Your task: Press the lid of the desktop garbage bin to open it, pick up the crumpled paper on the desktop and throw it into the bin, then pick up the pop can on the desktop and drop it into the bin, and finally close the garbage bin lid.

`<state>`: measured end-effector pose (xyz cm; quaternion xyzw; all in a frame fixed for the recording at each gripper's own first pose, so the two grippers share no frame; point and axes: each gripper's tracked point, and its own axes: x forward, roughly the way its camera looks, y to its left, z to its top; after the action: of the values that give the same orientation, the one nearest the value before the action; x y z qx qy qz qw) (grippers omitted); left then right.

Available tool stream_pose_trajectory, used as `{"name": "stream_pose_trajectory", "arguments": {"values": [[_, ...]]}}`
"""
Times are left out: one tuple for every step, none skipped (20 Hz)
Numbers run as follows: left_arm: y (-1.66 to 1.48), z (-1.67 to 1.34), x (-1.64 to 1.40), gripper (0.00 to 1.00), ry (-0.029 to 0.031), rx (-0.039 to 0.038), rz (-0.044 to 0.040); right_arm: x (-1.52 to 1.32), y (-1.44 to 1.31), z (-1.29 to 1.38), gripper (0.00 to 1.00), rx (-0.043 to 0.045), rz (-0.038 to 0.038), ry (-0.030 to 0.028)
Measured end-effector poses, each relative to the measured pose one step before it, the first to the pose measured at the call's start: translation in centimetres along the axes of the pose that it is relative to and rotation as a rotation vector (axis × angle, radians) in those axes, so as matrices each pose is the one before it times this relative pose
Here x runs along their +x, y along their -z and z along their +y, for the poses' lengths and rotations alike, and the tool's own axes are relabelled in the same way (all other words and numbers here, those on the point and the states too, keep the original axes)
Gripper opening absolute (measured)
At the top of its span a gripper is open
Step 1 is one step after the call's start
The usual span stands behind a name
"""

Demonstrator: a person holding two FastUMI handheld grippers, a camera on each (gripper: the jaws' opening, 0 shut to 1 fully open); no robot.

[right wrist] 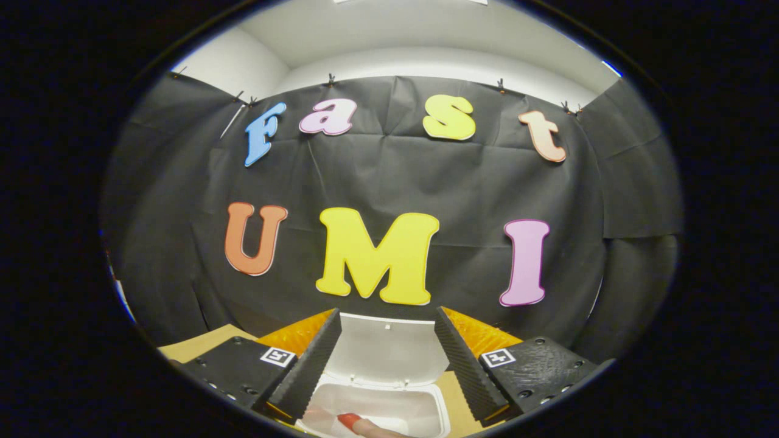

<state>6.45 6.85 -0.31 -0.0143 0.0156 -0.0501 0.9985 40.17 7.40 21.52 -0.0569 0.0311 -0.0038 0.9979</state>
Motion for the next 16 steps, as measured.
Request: {"name": "stream_pose_trajectory", "arguments": {"values": [[0.339, 0.117, 0.277, 0.96, 0.00140, 0.01690, 0.00619, 0.742, -0.205, -0.059, 0.95, 0.02365, -0.00573, -0.00178], [0.417, 0.122, 0.241, 0.96, 0.00051, 0.01985, 0.01027, 0.872, 0.013, -0.071, 0.97, 0.02655, 0.00278, 0.00138], [0.417, 0.457, 0.151, 0.96, -0.01040, 0.01673, 0.01100, 0.899, 0.174, -0.035, 0.95, 0.01594, 0.00597, 0.00122], [0.372, 0.343, 0.319, 0.95, -0.01350, 0.00682, 0.01029, 0.951, -0.027, -0.018, 0.92, 0.00426, -0.00097, 0.00599], [0.364, 0.117, 0.228, 0.96, -0.00322, -0.00908, 0.01136, 0.984, 0.134, -0.201, 0.93, -0.00991, 0.00412, 0.01277], [0.329, -0.179, 0.196, 0.96, 0.00521, -0.01506, 0.01283, 0.844, 0.241, -0.048, 0.95, -0.01376, 0.00833, 0.00757], [0.380, -0.213, 0.086, 0.96, 0.00733, -0.01350, 0.01355, 0.792, 0.241, 0.108, 0.93, -0.00457, -0.00129, 0.00228], [0.220, -0.017, 0.150, 0.96, 0.00283, -0.00459, 0.00547, 0.777, 0.264, 0.059, 0.93, 0.00023, 0.00328, 0.00260], [0.185, 0.099, 0.285, 0.96, -0.00614, 0.00335, 0.00774, 0.609, 0.500, 0.058, 0.95, -0.00898, 0.00365, 0.00177], [0.381, 0.274, 0.272, 0.96, -0.00972, 0.00380, 0.01023, 0.532, 0.367, -0.107, 0.95, -0.01123, 0.00659, 0.01443], [0.419, 0.059, 0.227, 0.96, -0.00482, 0.00193, 0.01291, 0.270, -0.004, 0.013, 0.95, 0.00279, -0.00732, 0.00028], [0.192, -0.122, 0.112, 0.96, -0.00190, -0.00076, 0.01112, 0.336, -0.160, 0.113, 0.96, 0.00147, -0.01006, 0.00261], [0.070, -0.017, 0.038, 0.96, 0.00138, -0.00187, 0.00697, 0.345, -0.129, 0.166, 0.94, -0.00899, 0.00151, 0.00354], [0.066, -0.095, 0.066, 0.96, 0.00558, -0.00004, 0.00169, 0.069, 0.291, 0.280, 0.94, -0.00888, 0.01174, -0.00901], [0.047, -0.016, -0.082, 0.96, 0.00375, 0.00019, -0.00080, -0.021, -0.018, -0.050, 0.94, 0.00629, 0.00069, 0.00209], [-0.021, 0.041, -0.047, 0.96, -0.00056, 0.00038, -0.00128, -0.138, 0.159, -0.040, 0.94, 0.01389, 0.01320, -0.00264]]}}
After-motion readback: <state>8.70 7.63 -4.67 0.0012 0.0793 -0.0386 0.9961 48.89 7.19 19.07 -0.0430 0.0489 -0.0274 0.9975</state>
